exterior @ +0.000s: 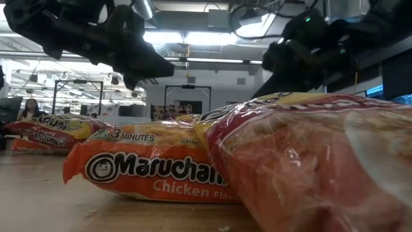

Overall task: Sort Maruchan noodles
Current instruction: Put the top center red noodle pack into the white bin

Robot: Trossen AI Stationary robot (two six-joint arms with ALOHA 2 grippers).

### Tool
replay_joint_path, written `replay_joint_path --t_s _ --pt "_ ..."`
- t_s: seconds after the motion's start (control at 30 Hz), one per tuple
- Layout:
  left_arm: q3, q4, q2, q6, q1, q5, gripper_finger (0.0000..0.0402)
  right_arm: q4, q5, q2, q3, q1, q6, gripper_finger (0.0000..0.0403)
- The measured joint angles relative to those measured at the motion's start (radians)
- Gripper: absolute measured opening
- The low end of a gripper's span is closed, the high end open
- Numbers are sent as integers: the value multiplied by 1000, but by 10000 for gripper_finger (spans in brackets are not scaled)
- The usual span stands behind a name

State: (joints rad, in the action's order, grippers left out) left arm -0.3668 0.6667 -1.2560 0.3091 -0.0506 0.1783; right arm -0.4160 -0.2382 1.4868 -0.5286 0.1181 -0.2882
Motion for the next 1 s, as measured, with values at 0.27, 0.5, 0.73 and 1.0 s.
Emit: replay_joint_path --t_s 0.27,0.5,0.73,1.0 --pt "-1 53 -81 6 -57 -21 78 -2 -62 137 -75 -1 5 289" --pt "0 123 -196 29 -104 -28 77 5 -40 159 -82 0 8 289" --pt "-75 137 -342 21 -123 -82 77 -3 -51 159 -82 -1 8 289" --pt "-141 129 -422 -4 -122 -118 76 38 -136 158 -82 -70 3 289"
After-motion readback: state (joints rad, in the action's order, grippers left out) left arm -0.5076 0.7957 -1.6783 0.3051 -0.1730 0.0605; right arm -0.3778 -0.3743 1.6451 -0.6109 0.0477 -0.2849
